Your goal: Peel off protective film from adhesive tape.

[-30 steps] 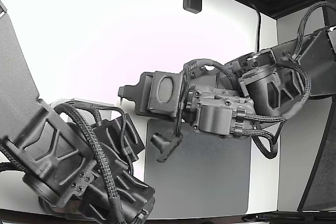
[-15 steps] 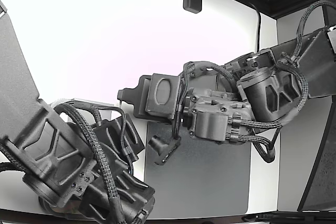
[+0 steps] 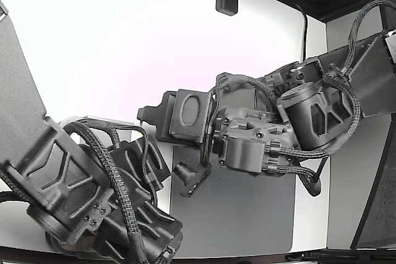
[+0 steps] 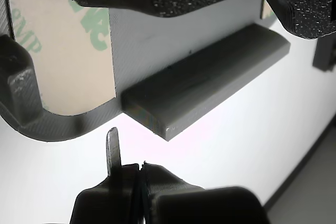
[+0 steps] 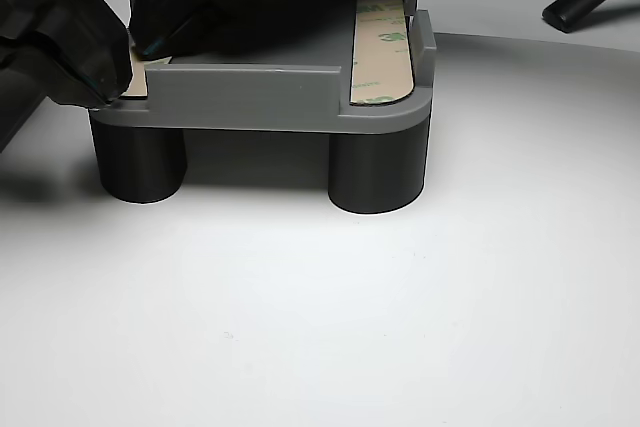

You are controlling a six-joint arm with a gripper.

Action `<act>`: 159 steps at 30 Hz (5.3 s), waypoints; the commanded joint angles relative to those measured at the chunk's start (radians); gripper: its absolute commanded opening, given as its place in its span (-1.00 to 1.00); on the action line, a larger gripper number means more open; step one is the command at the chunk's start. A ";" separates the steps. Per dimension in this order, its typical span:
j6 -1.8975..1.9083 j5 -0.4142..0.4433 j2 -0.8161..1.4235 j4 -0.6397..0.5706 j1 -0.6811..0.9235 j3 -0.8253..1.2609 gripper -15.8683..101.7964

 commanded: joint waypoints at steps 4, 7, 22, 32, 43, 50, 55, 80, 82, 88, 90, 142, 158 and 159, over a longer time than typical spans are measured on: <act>0.018 0.002 -0.011 0.020 -0.008 -0.060 -0.91; 0.020 0.002 -0.008 0.017 -0.008 -0.052 -0.91; 0.020 -0.002 0.006 0.003 -0.006 -0.023 -0.91; 0.026 -0.002 0.000 0.000 -0.006 -0.020 -0.91; 0.025 0.002 -0.005 -0.011 -0.006 -0.014 -0.91; 0.023 0.002 -0.009 -0.014 -0.006 -0.015 -0.91; 0.026 0.002 -0.014 -0.014 -0.006 -0.017 -0.91; 0.026 0.008 -0.012 -0.011 -0.003 -0.031 -0.91; 0.028 0.008 -0.014 -0.012 0.000 -0.029 -0.91; 0.029 0.009 -0.017 -0.015 0.006 -0.029 -0.91; 0.031 0.011 -0.017 -0.015 0.006 -0.029 -0.91; 0.040 0.035 -0.038 -0.023 0.018 -0.032 -0.91; 0.044 0.040 -0.051 -0.011 0.021 -0.051 -0.91; 0.044 0.040 -0.049 -0.009 0.021 -0.051 -0.91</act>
